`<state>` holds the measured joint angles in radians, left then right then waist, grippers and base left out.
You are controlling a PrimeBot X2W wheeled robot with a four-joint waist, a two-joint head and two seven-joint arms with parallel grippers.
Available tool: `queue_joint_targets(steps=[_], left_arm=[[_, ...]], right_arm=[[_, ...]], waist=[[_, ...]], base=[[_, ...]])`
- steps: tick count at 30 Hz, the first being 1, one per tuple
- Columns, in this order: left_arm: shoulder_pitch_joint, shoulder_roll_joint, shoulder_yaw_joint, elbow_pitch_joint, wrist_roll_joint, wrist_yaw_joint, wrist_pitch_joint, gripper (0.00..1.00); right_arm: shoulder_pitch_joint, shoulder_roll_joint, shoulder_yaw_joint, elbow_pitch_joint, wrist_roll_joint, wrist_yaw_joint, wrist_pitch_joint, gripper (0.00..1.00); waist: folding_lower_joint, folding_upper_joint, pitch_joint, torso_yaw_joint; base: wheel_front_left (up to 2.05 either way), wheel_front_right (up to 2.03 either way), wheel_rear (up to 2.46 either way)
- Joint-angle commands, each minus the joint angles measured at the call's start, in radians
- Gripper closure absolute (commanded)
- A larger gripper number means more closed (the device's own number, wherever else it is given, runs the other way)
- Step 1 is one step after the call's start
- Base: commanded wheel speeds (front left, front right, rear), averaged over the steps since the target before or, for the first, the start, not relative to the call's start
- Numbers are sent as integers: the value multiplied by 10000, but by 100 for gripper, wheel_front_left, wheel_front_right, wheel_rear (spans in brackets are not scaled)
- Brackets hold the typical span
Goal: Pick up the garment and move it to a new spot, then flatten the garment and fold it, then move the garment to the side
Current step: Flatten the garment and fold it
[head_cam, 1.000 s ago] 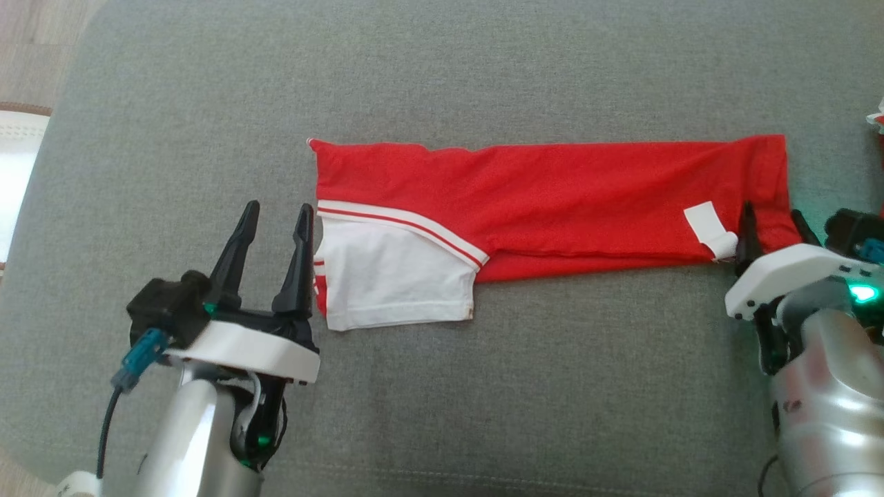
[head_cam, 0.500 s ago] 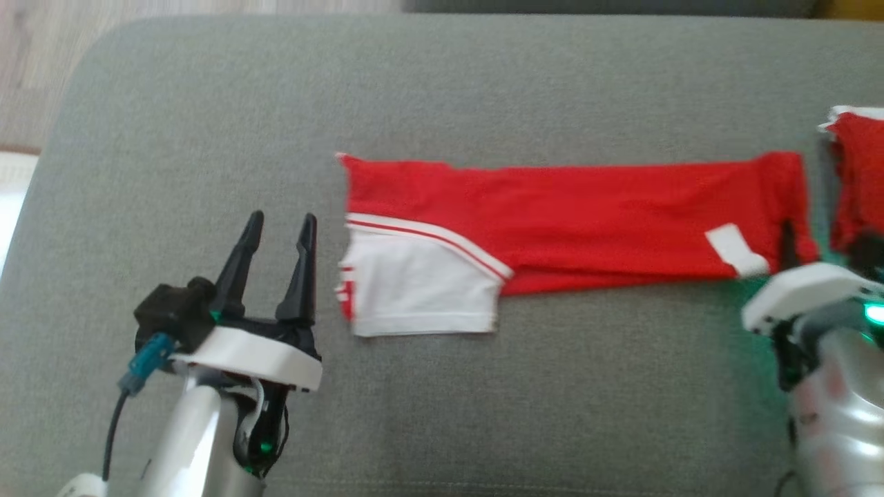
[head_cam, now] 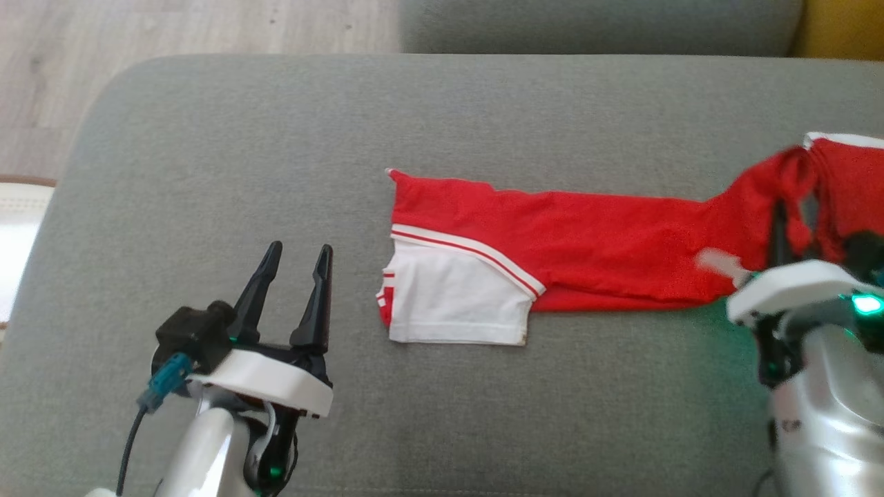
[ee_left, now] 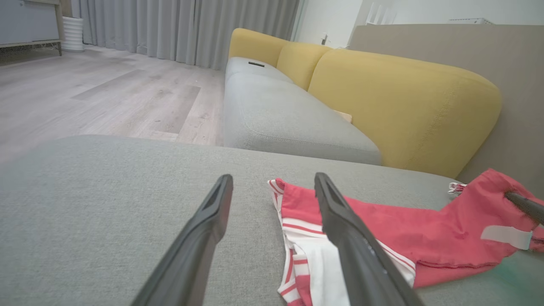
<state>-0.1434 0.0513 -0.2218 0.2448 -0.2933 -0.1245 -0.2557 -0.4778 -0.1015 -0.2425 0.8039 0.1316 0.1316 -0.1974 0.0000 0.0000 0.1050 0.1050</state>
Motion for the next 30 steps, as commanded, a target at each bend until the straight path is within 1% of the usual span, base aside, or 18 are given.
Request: queue_joint_targets(steps=[1, 4, 7, 10, 14, 16, 19, 25, 26, 30], left_arm=[[-244, 135, 261, -326, -10, -61, -61, 0], [-173, 127, 218, -325, -20, -61, -61, 0], [-128, 114, 208, -324, -18, -61, -61, 0], [-131, 82, 142, -352, -66, -61, -61, 0], [-110, 46, 65, -266, -121, -61, -61, 0], [-147, 33, 31, -186, -115, -61, -61, 0], [-216, 15, -34, -131, -169, -61, -61, 0], [-297, -4, -231, -75, -258, -61, -61, 0], [-297, -4, -231, -75, -258, -61, -61, 0], [-370, -7, -430, -71, -383, -61, -61, 0]], right_arm=[[-290, 168, 453, -583, 301, -9, 59, 100], [-234, 398, 1166, -1344, 843, -9, 401, 100], [-64, 494, 2158, -2125, 1481, -9, 809, 100], [127, 507, 3386, -2774, 2846, -9, 1117, 100], [257, 510, 4784, -3131, 3991, -9, 1201, 100], [270, 510, 5479, -3045, 4534, -9, 1255, 100], [160, 511, 6127, -2671, 4718, -9, 1053, 100], [-206, 512, 6752, -1611, 5315, -9, 554, 100], [-206, 512, 6752, -1611, 5315, -9, 554, 100], [-534, 512, 7068, -888, 5755, -9, 213, 100]], waist=[[0, 0, -77, 147], [0, 0, -167, 396], [0, 0, -199, 696], [0, 0, -190, 1052], [0, 0, -148, 1479], [0, 0, -108, 1691], [0, 0, -70, 2053], [0, 0, 94, 2725], [0, 0, 94, 2725], [0, 0, 242, 3090]], base=[[0, 0, 0], [0, 0, 0], [0, 0, 0], [0, 0, 0], [0, 0, 0], [0, 0, 0], [0, 0, 0], [0, 0, 0], [0, 0, 0], [0, 0, 0]])
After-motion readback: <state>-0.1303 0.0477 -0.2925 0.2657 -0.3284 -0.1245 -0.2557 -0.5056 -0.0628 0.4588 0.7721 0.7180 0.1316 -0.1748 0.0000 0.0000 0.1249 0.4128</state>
